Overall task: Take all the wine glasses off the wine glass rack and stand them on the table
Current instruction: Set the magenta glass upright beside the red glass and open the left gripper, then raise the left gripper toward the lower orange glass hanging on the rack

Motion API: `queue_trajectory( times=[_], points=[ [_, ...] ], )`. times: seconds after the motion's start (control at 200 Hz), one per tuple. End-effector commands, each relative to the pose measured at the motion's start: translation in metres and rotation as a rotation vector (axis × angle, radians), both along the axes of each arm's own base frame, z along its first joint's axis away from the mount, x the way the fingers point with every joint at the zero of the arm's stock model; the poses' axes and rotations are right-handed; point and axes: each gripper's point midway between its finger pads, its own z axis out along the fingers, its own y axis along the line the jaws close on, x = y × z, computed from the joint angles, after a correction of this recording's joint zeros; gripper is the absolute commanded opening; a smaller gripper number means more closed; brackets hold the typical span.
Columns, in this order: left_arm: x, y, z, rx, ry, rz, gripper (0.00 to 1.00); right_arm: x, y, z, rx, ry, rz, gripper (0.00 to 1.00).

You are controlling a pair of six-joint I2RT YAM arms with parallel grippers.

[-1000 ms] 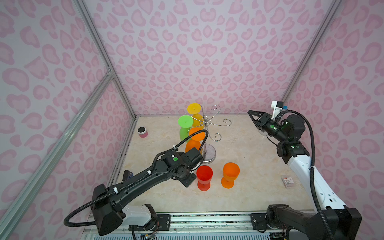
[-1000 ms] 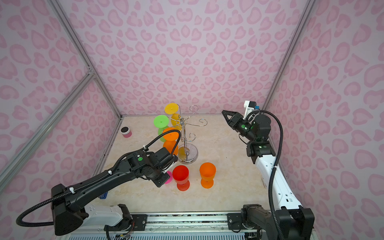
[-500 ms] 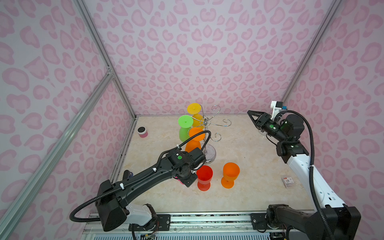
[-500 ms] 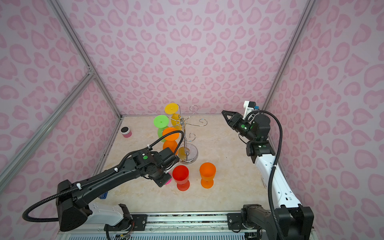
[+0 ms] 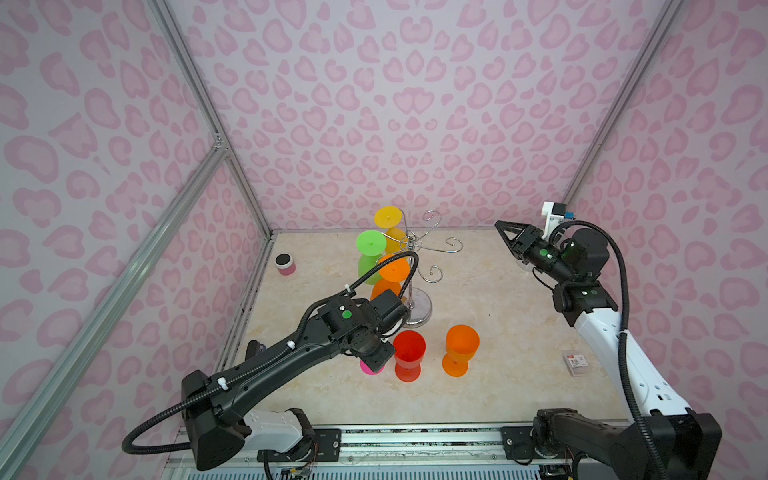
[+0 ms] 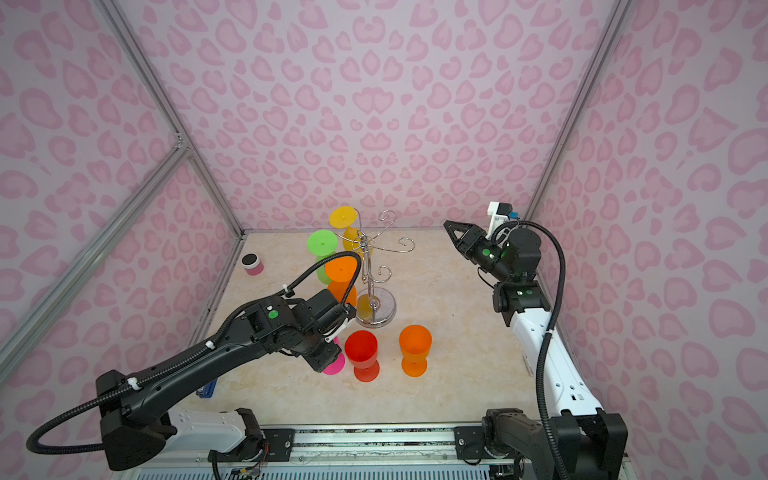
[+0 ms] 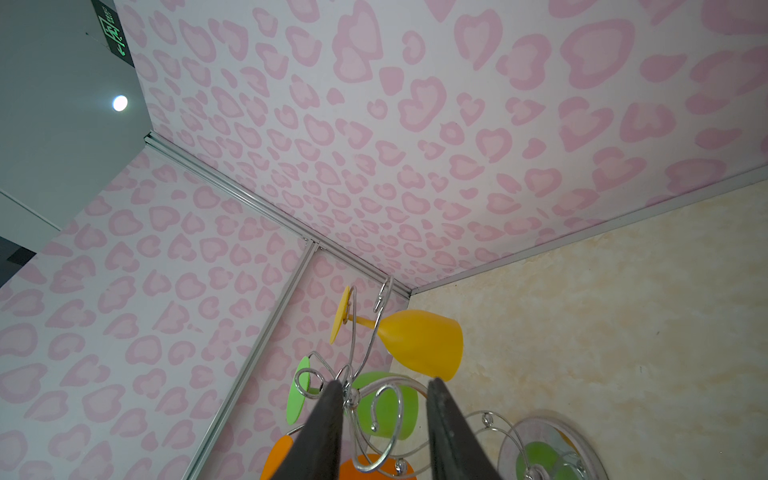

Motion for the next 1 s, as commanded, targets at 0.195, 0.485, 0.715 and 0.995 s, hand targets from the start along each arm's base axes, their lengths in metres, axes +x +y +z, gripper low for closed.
queue_trajectory(
  times=[0.195,0.485,0.715,0.995],
  points=[
    [-0.004,-0.006,0.137,-0.513,-0.288,0.03,0.61,0.0,0.001,-0.006,-0.003,0.003,0.003,0.35],
    [0.011,0.017,0.239,-0.984,-0.508,0.291,0.64,0.001,0.0,-0.009,0.007,0.004,-0.001,0.35],
    [0.039,0.01,0.243,-1.198,-0.346,0.416,0.71,-0.001,0.002,-0.005,0.021,-0.006,0.011,0.35],
    [0.069,-0.013,0.22,-1.325,-0.053,0.475,0.73,-0.007,-0.002,-0.007,-0.002,-0.008,-0.004,0.35]
  ],
)
